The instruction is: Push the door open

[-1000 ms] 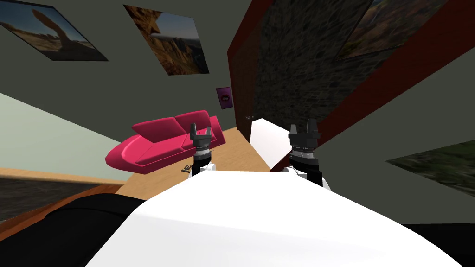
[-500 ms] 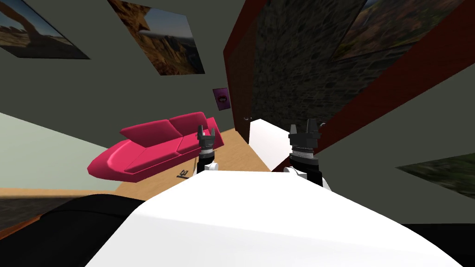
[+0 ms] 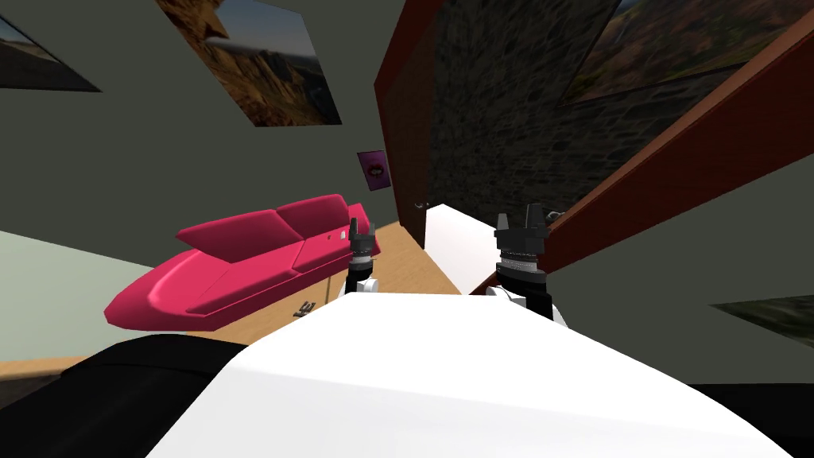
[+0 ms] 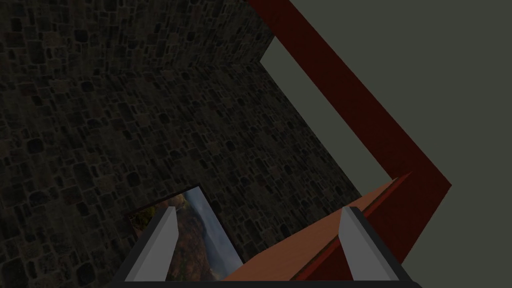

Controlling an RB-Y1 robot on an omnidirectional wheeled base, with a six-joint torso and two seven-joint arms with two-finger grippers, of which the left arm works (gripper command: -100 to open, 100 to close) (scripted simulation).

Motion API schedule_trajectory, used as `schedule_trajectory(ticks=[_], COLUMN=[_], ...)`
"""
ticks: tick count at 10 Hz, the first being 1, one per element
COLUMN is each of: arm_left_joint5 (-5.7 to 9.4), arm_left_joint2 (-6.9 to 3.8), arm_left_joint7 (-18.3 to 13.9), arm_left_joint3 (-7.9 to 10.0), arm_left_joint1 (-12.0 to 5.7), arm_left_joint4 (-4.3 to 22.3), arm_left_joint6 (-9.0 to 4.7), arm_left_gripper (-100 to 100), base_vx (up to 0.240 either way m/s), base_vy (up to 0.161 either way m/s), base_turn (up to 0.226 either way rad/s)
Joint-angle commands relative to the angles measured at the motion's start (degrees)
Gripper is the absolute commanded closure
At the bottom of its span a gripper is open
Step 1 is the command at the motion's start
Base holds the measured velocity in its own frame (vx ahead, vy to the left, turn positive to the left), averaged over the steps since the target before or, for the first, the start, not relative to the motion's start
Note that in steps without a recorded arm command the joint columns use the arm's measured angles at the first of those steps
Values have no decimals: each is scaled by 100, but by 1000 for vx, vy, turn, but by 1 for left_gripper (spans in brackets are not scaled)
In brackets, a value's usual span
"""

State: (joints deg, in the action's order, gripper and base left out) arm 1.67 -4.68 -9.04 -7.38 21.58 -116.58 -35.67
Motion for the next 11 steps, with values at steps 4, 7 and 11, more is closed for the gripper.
schedule_trajectory(ticks=[4, 7, 11], arm_left_joint5=[15, 20, 27], arm_left_joint2=[-57, -79, -103], arm_left_joint7=[9, 16, 25], arm_left_joint3=[-126, -196, -297], arm_left_joint1=[-276, -414, -609], arm_left_joint4=[618, 945, 1409], arm_left_joint6=[-74, -123, -193], arm_left_gripper=[-100, -100, -100], base_vx=[120, 113, 91], base_vy=[28, 15, 18], base_turn=[-92, -67, -70])
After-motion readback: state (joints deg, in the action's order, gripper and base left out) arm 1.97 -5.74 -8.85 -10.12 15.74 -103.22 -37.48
